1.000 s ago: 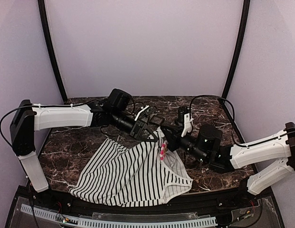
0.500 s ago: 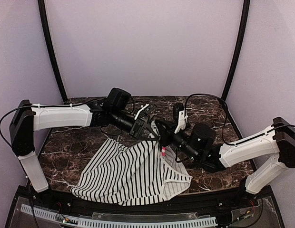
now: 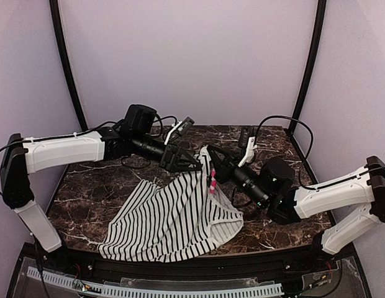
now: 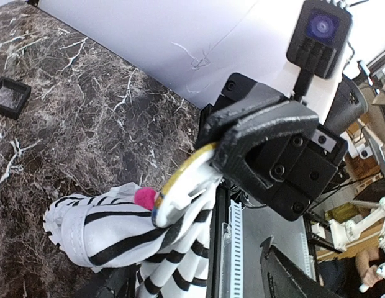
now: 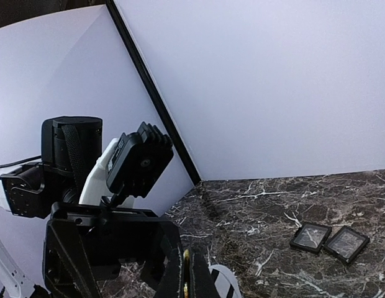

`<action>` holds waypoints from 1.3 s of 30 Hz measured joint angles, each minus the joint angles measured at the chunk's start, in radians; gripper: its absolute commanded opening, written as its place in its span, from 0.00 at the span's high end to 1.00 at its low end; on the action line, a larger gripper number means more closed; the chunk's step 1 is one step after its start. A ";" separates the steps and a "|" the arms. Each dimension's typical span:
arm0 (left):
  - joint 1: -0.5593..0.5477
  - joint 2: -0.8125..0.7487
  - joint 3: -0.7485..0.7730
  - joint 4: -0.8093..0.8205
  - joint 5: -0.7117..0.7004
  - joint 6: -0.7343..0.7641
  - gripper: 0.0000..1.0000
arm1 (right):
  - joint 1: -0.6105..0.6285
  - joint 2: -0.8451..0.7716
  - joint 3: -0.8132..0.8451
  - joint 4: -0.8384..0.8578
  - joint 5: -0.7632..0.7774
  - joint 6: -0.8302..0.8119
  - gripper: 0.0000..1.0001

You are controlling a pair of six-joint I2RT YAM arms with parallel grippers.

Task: Remove the brooch from the garment
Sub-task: Pick up the brooch from the flattened clothing, then open the brooch with the flattened clothing.

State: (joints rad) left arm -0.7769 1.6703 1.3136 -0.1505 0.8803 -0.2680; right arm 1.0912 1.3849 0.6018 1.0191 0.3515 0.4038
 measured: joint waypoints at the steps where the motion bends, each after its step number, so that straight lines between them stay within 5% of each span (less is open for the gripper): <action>1: 0.000 -0.003 -0.005 0.007 0.000 0.000 0.23 | 0.000 -0.003 -0.001 0.002 -0.006 0.005 1.00; 14: 0.000 -0.008 -0.047 0.098 0.045 -0.052 0.54 | 0.000 -0.010 -0.004 0.030 -0.084 0.077 1.00; 19: 0.000 -0.008 -0.053 0.115 0.053 -0.066 0.57 | 0.001 -0.010 -0.004 0.035 -0.103 0.092 1.00; 23: 0.000 -0.008 -0.054 0.128 0.062 -0.078 0.67 | 0.004 -0.010 -0.004 0.036 -0.118 0.100 1.00; 29: 0.000 -0.016 -0.068 0.167 0.086 -0.098 0.95 | 0.008 -0.008 -0.004 0.040 -0.131 0.107 1.00; 33: 0.002 -0.020 -0.080 0.188 0.105 -0.109 0.99 | 0.008 -0.007 -0.004 0.053 -0.128 0.107 1.00; 39: 0.002 -0.020 -0.085 0.191 0.106 -0.105 0.99 | 0.009 -0.023 -0.010 0.011 -0.139 0.110 0.54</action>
State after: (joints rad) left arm -0.7753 1.6501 1.2289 0.0406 0.9867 -0.3729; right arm 1.1000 1.3617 0.5922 1.0302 0.2127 0.5137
